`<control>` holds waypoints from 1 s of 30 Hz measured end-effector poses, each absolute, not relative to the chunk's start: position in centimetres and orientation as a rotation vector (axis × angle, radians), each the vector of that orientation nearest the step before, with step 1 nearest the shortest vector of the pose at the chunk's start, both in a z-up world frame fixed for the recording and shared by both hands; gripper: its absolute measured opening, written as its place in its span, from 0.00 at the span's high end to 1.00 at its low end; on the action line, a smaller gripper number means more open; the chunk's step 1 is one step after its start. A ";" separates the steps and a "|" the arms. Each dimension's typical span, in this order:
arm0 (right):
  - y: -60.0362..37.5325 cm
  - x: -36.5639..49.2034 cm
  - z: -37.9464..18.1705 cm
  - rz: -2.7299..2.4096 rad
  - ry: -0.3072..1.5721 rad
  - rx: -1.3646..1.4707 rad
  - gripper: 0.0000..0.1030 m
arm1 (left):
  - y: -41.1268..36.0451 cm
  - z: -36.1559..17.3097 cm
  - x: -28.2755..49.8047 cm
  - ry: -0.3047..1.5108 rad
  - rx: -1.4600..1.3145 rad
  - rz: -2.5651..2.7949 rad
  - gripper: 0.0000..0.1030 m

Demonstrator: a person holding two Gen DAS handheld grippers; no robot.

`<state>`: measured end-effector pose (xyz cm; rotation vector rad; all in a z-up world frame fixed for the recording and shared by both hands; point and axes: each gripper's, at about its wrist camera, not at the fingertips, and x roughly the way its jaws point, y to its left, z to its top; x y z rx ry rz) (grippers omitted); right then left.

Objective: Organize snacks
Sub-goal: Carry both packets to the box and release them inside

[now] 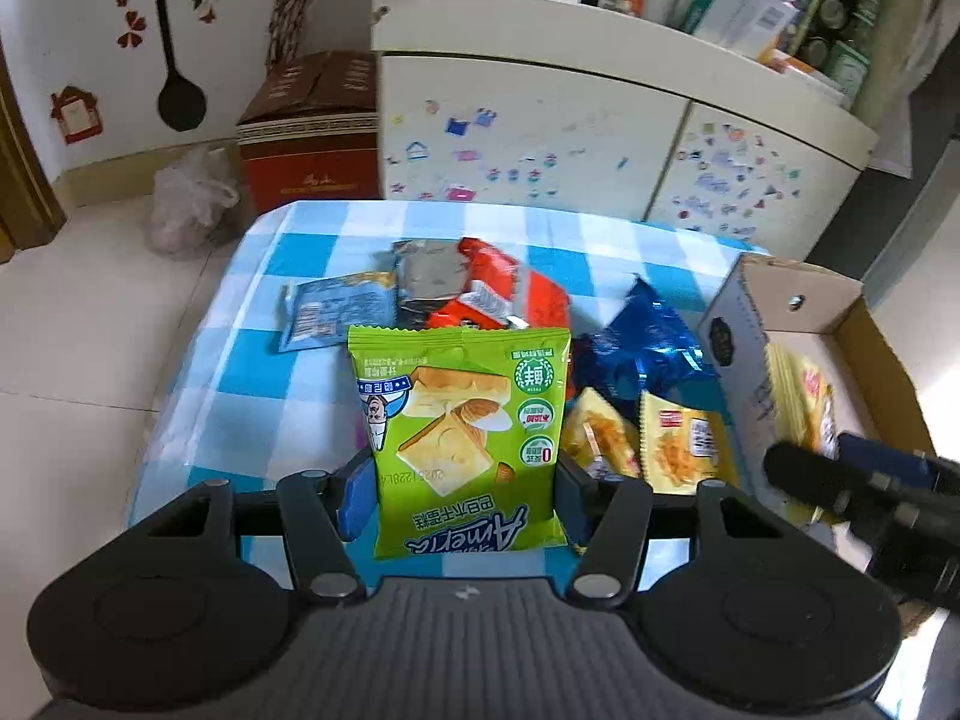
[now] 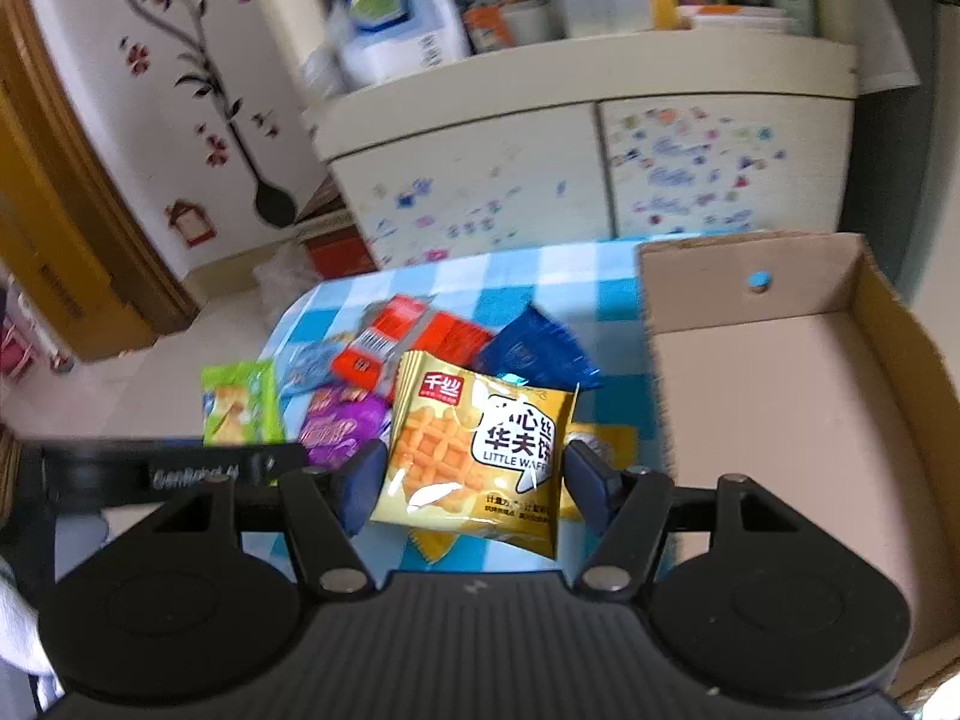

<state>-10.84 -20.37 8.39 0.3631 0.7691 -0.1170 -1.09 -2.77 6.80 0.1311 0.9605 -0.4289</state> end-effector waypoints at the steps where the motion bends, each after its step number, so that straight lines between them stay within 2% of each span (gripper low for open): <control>1: -20.8 -11.1 8.6 -0.129 0.763 0.372 0.37 | -2.9 6.9 -1.2 0.963 0.129 -0.436 0.38; 12: -26.5 -13.4 11.5 -0.273 0.663 0.500 0.36 | -5.6 7.9 -3.5 0.944 0.067 -0.562 0.38; 30: -33.2 -17.1 12.7 -0.428 0.577 0.702 0.36 | -16.6 8.9 -8.1 0.960 0.052 -0.777 0.38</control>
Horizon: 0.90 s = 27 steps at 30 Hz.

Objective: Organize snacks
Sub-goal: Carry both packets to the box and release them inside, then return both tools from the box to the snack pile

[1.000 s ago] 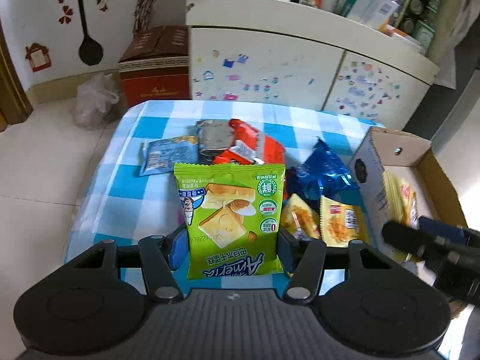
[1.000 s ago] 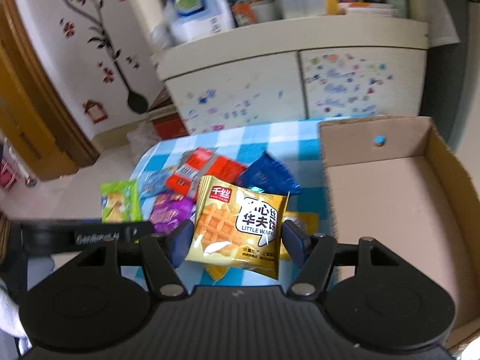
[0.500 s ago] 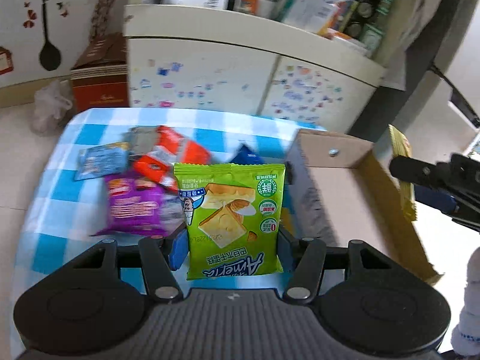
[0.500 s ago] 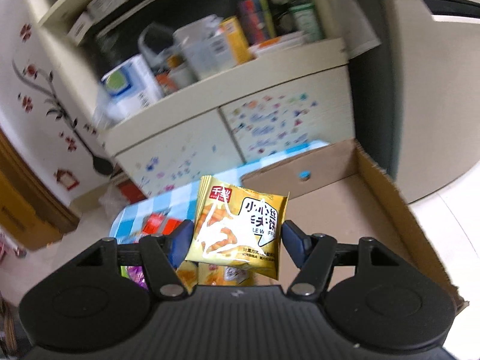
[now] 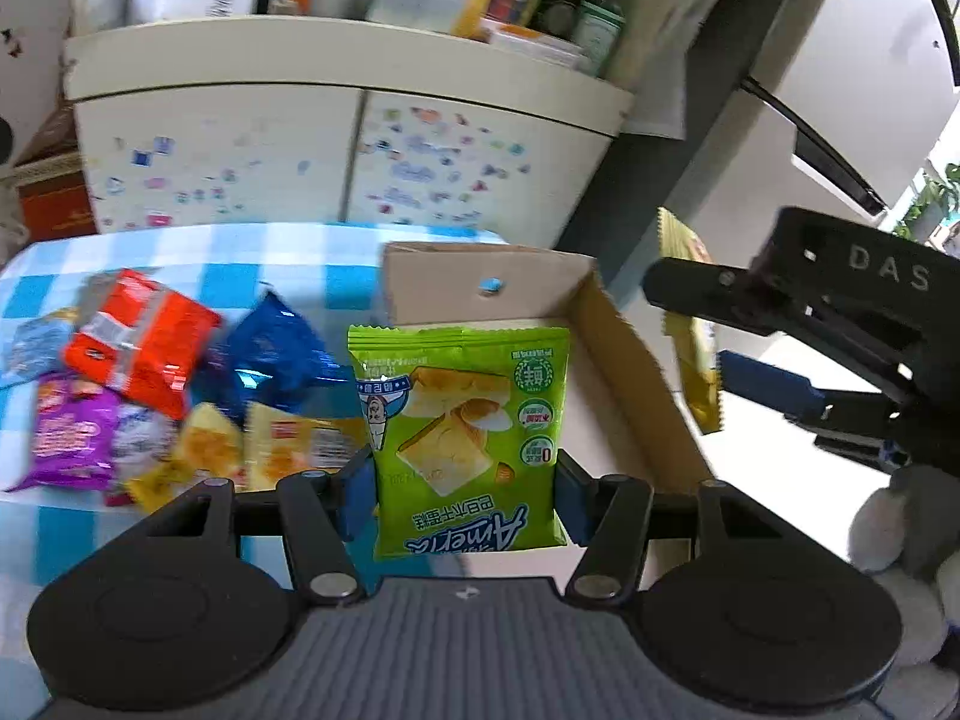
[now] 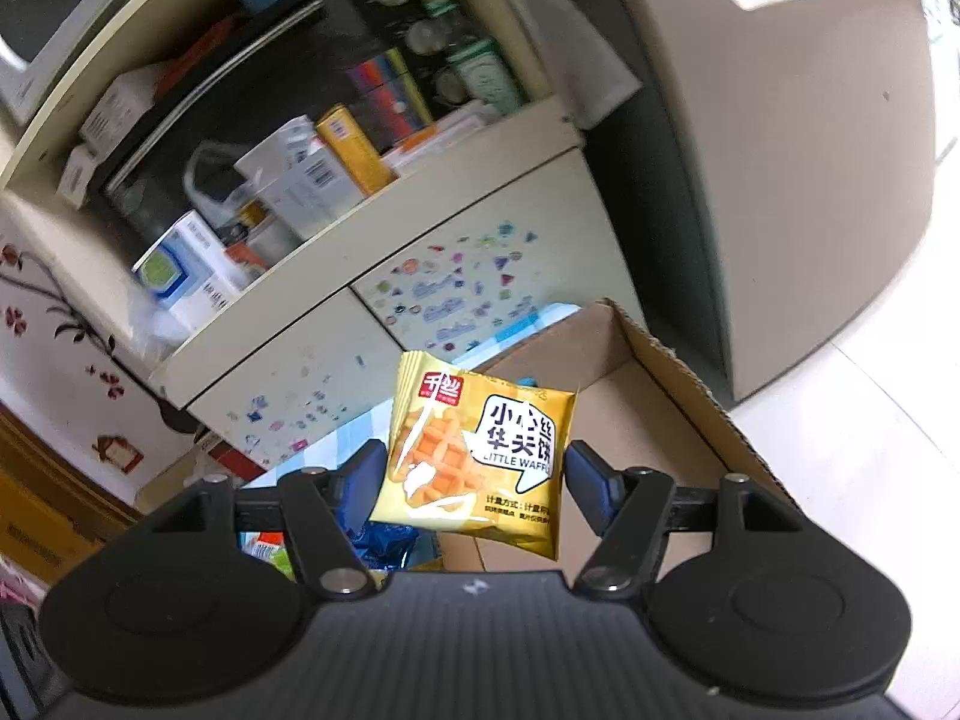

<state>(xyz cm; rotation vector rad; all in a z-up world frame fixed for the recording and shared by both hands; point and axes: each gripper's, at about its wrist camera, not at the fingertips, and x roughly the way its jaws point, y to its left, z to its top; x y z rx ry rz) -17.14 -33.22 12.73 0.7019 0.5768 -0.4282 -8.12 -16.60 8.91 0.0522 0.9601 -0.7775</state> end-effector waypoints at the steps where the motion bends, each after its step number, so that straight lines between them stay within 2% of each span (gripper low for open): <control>1: -33.4 -17.2 12.7 -0.437 0.576 0.714 0.36 | -17.0 8.8 -8.3 0.966 0.045 -0.787 0.38; 6: -34.6 -17.8 12.3 -0.480 0.572 0.770 0.33 | -19.0 8.2 -8.7 0.985 0.024 -0.815 0.37; 7: -34.8 -17.9 12.2 -0.492 0.570 0.777 0.32 | -19.3 8.1 -8.7 0.987 0.021 -0.824 0.34; 10: -35.3 -18.1 12.0 -0.519 0.569 0.807 0.22 | -19.9 7.9 -8.8 0.991 0.015 -0.820 0.16; 11: -35.4 -18.1 11.9 -0.526 0.570 0.815 0.21 | -19.9 7.9 -8.9 0.985 0.009 -0.820 0.15; 17: -35.4 -18.1 11.9 -0.520 0.555 0.824 0.21 | -19.1 8.6 -8.5 0.962 0.031 -0.809 0.08; 27: -33.1 -16.7 12.7 -0.408 0.546 0.702 0.21 | -14.0 9.0 -6.2 0.945 0.080 -0.723 0.05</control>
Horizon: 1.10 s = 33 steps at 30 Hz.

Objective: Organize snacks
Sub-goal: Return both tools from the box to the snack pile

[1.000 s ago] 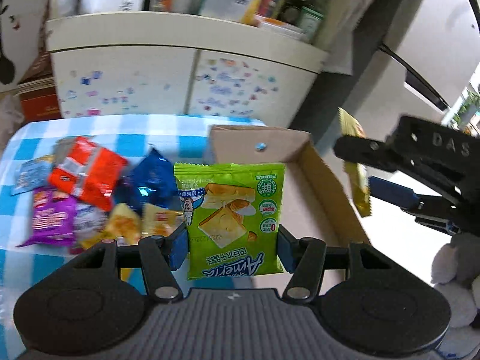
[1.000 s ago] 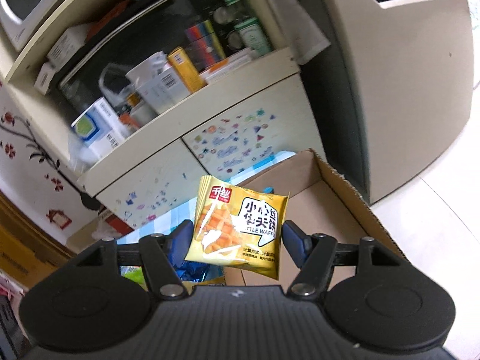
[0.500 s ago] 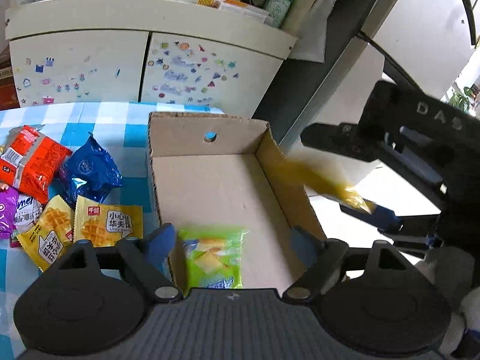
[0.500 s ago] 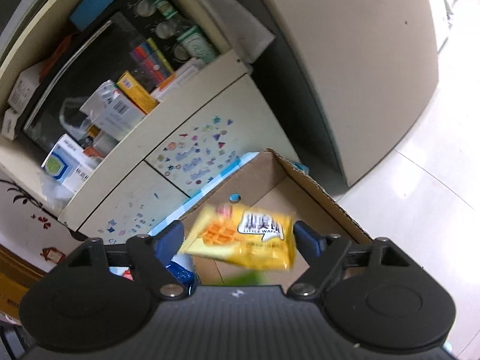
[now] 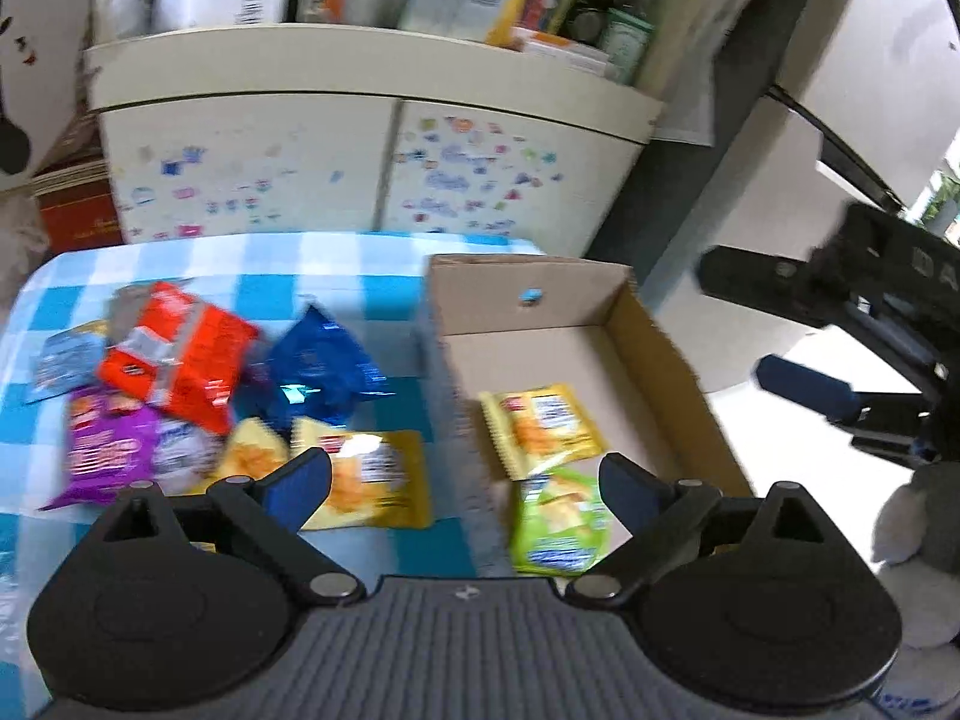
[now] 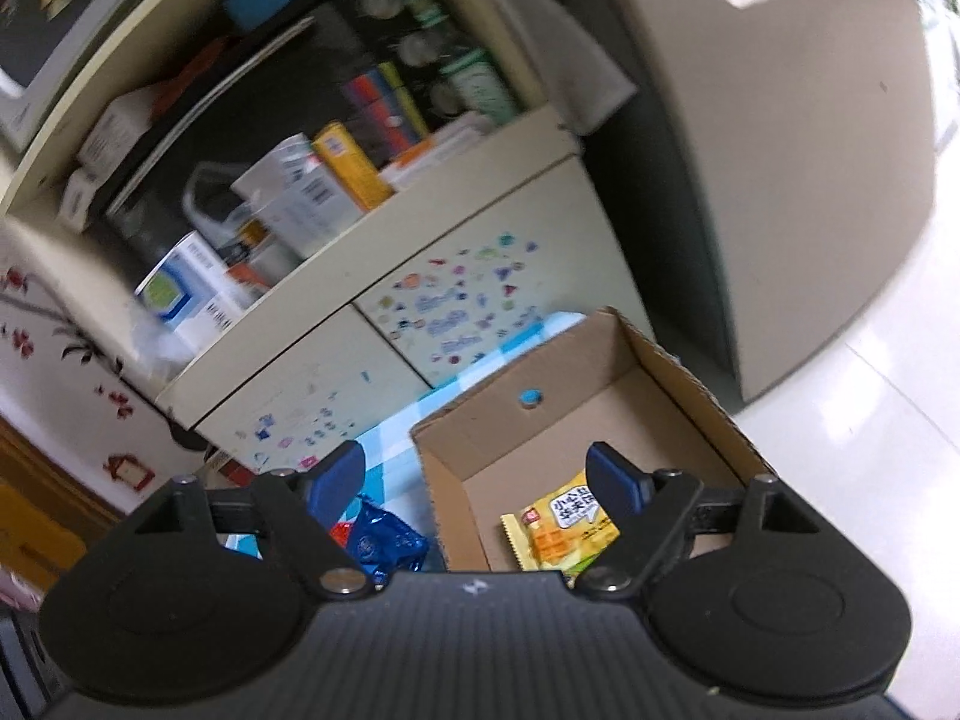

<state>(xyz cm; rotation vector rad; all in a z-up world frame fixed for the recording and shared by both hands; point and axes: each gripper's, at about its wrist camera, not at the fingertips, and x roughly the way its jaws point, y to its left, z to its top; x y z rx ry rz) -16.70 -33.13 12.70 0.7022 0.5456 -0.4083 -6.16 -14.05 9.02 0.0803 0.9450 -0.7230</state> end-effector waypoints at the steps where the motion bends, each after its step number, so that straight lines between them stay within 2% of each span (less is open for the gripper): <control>1: -32.7 -16.5 12.8 -0.399 0.547 0.679 0.21 | -13.4 9.0 -5.8 0.946 0.079 -0.712 0.05; 19: -26.7 -12.7 11.7 -0.142 0.593 0.508 0.21 | -3.7 7.5 1.2 0.973 0.113 -0.486 0.03; 33: -22.3 -10.7 9.8 -0.013 0.668 0.364 0.21 | -2.6 2.9 6.1 1.063 0.009 -0.409 0.03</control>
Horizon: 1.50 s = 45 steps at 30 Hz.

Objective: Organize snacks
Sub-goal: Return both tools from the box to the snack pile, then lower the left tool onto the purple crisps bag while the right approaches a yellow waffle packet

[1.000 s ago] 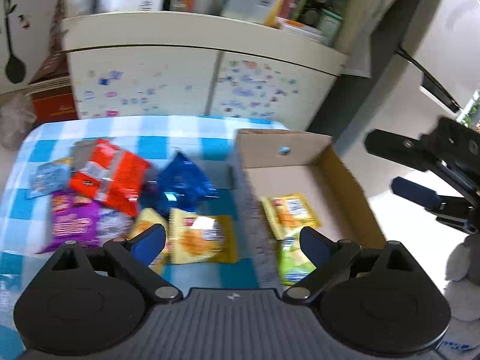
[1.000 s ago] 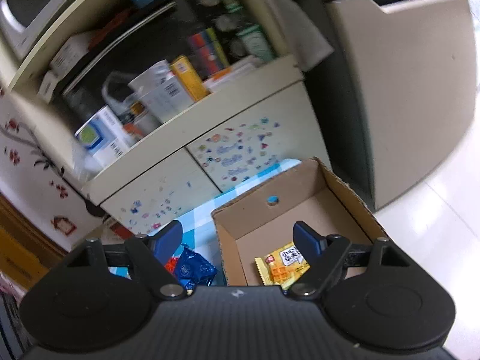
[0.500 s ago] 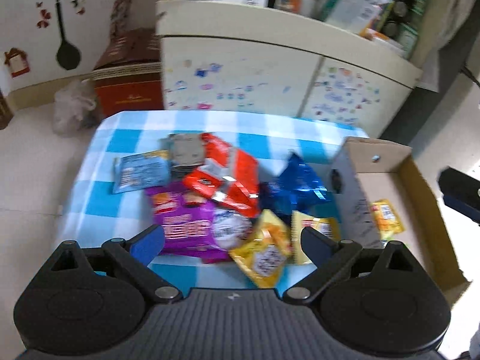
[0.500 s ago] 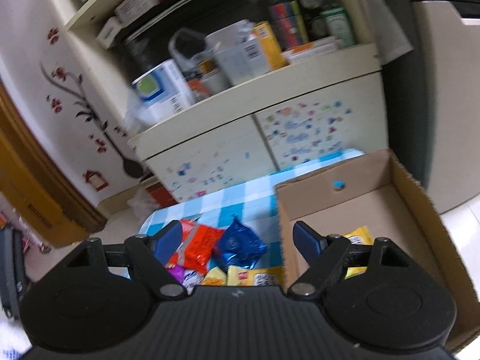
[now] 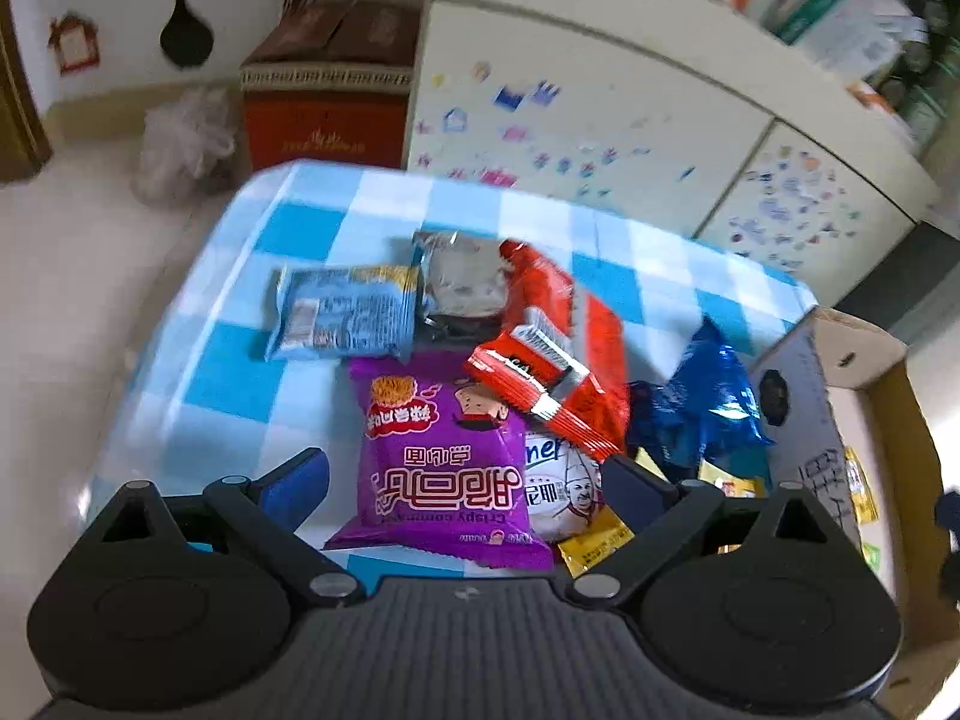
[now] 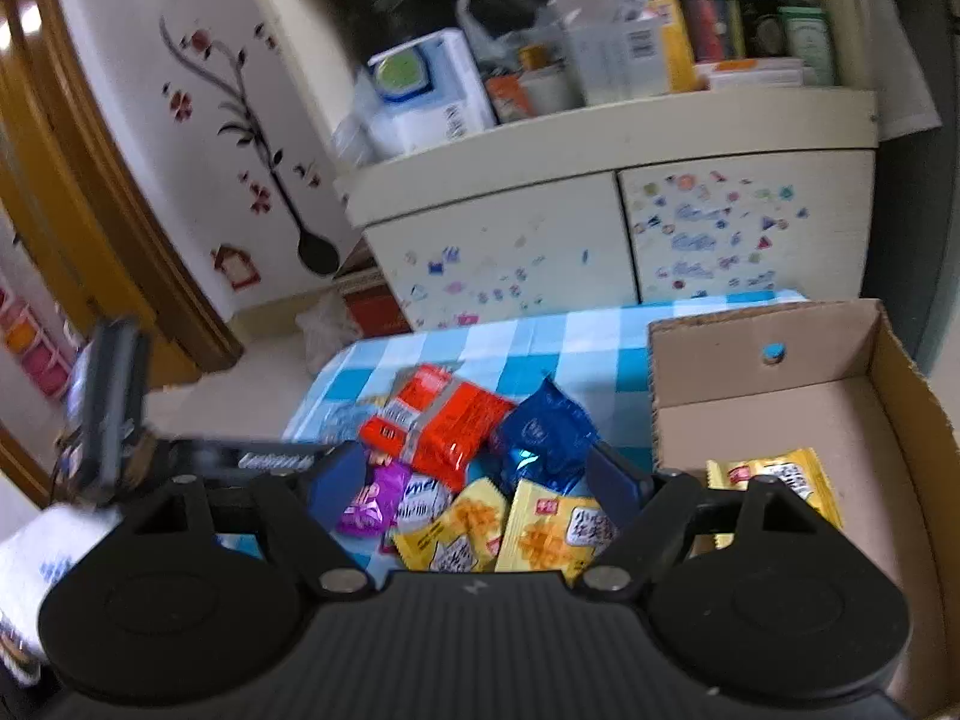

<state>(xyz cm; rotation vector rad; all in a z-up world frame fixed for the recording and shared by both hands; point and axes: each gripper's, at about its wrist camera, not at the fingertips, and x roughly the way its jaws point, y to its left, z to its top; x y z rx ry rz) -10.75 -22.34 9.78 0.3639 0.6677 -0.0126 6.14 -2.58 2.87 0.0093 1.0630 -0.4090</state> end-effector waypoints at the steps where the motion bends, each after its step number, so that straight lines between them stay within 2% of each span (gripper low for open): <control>1: -22.0 -10.6 9.5 -0.004 0.677 0.353 0.21 | -2.7 2.5 6.4 1.068 0.006 -0.412 0.03; 18: -17.7 -7.7 4.0 0.090 0.799 0.233 0.21 | -2.8 -1.6 8.8 1.149 -0.025 -0.345 0.04; 21: -17.4 -6.7 2.9 0.097 0.804 0.221 0.21 | -2.4 -1.7 8.7 1.150 -0.003 -0.333 0.06; 25: -16.7 -5.3 1.8 0.104 0.802 0.171 0.21 | -1.7 -1.5 8.5 1.160 0.003 -0.339 0.14; 30: -16.7 -3.9 0.6 0.107 0.813 0.163 0.21 | -0.6 -1.5 8.2 1.168 0.028 -0.327 0.16; 39: -15.9 -3.1 -1.1 0.204 0.893 0.165 0.20 | -0.3 -1.6 8.0 1.173 0.071 -0.325 0.15; 42: -15.6 -3.3 -1.0 0.259 0.926 0.165 0.20 | -0.6 -1.7 8.0 1.172 0.086 -0.329 0.12; 45: -15.4 -3.5 -0.7 0.255 0.920 0.130 0.21 | -0.9 -2.1 8.0 1.176 0.107 -0.323 0.03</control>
